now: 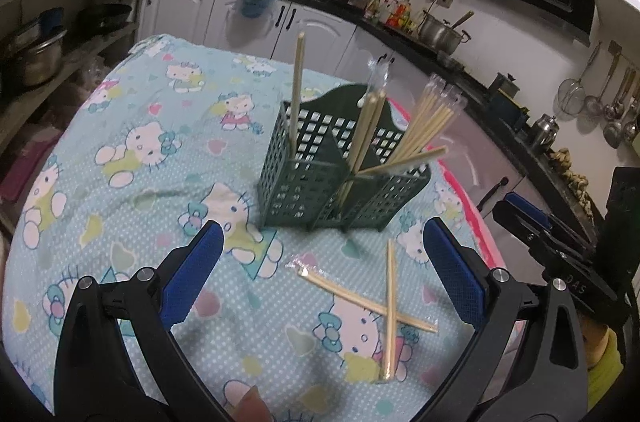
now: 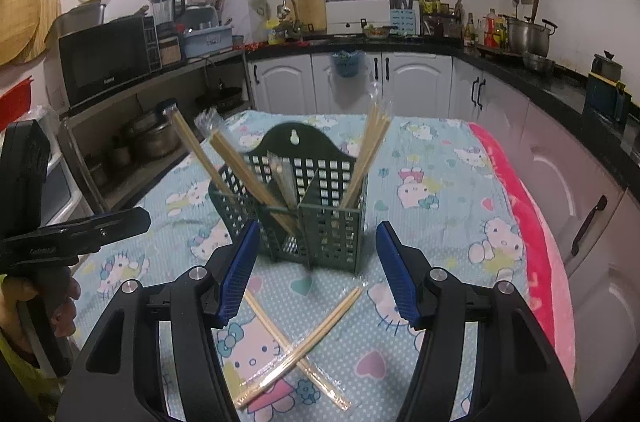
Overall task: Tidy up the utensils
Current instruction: 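Withdraw both open grippers from the basket toward the remaining chopsticks, then close the left gripper on a wrapped chopstick while the right gripper grasps another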
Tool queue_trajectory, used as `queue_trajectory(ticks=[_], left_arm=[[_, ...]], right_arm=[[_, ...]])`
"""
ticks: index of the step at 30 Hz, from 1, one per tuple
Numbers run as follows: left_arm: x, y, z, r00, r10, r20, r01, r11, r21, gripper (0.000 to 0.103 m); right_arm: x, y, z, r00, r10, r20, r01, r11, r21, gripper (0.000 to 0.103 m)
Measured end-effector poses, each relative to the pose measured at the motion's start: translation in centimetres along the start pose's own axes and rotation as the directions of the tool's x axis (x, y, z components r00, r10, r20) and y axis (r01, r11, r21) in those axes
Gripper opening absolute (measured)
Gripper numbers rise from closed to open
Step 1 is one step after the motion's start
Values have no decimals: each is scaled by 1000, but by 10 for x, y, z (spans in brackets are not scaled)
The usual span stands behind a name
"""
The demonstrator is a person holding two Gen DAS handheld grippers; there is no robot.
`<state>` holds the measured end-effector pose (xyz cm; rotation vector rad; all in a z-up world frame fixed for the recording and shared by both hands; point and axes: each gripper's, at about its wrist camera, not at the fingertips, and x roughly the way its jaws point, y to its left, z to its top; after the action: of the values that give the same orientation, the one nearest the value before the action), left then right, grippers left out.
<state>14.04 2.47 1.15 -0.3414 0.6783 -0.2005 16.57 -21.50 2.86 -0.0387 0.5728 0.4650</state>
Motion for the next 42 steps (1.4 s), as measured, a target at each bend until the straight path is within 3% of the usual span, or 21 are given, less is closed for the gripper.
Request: queue_trajectory(ticks=[19,22,26,30,36,42], left_arm=[[35,16,-28,992,-11,-126,5,999,-48,92],[43,17,-34,987,-21,-159,12,998,-58,83],[55,19,-41,977,-44,-209,27,996,-84,62],[66,22,-49,965,-64,-253,36,993,-110,50],[84,20,-54,947,-102,-305,60,988,-144,37],[103,23,-55,935,-118,-334,59,981,-182,35]], right_arm=[[43,-16,-37,986,-36,-163,40,999,20,58],[51,-19,-43,982,-41,-186,45,999,20,58],[63,-23,-50,976,-41,-214,47,999,22,56],[74,-25,-53,970,-34,-239,43,999,30,53],[91,-28,-57,963,-33,-268,44,998,37,48],[109,-33,-58,953,-17,-301,39,997,66,45]])
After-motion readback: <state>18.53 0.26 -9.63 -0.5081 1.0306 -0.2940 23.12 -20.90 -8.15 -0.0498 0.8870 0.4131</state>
